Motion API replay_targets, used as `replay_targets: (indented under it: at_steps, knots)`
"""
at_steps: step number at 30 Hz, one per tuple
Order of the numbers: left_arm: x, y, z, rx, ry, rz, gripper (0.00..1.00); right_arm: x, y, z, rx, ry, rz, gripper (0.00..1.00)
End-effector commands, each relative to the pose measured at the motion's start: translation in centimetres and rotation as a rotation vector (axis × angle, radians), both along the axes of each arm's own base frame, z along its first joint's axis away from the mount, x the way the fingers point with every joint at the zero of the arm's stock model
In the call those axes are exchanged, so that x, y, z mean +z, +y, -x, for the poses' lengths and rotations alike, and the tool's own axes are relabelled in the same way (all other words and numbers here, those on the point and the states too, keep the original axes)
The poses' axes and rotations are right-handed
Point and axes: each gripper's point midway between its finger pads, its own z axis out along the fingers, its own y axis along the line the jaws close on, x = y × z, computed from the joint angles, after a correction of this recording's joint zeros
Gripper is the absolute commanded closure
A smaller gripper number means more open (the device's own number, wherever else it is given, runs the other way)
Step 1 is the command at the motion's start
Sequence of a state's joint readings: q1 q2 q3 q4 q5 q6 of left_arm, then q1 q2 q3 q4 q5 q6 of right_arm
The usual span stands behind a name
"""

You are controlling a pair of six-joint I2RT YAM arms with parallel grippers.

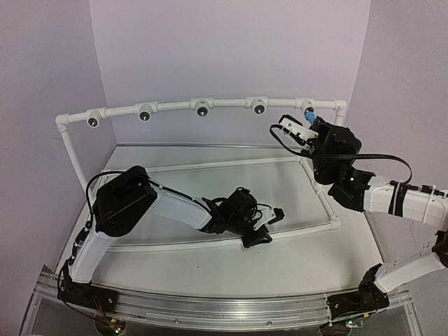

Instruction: Install the water faucets

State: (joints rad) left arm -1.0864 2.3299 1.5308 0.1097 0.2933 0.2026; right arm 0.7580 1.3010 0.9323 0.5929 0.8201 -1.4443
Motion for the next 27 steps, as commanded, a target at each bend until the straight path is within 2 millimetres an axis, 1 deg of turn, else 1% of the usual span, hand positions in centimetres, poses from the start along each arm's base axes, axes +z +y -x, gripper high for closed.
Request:
replay_targets:
  at_steps: [1,4,8,11,14,20,22,24,27]
  knots:
    - [-6.3,4.1,-1.3,0.121,0.090,-0.166,1.00,3.1,-1.5,0.2,-0.002,-0.060,-0.090,1.00]
    - [-6.3,4.1,-1.1,0.117,0.091,-0.167,1.00,2.8,-1.8,0.0,-0.010,-0.054,-0.083,1.00]
    - [-6.4,4.1,-0.7,0.111,0.095,-0.170,1.00,3.6,-2.0,0.1,0.000,-0.066,-0.116,1.00]
    - [-6.7,4.0,-0.5,0.107,0.099,-0.174,1.00,3.8,-1.4,0.0,0.016,-0.067,-0.132,1.00]
    - [-6.8,3.8,-0.3,0.103,0.102,-0.173,1.00,4.2,-0.4,0.0,0.045,-0.068,-0.149,1.00]
    - [-6.9,3.8,-0.1,0.099,0.111,-0.173,1.00,5.8,0.1,-0.1,0.063,-0.104,-0.185,1.00]
    - [-6.9,3.8,-0.1,0.099,0.115,-0.172,1.00,5.1,0.6,-0.5,0.066,-0.088,-0.164,1.00]
    - [-6.9,3.8,-0.1,0.098,0.117,-0.170,1.00,4.0,0.8,-0.8,0.065,-0.067,-0.147,1.00]
    - [-6.9,3.8,0.0,0.098,0.119,-0.170,1.00,2.8,0.5,-1.1,0.053,-0.050,-0.150,1.00]
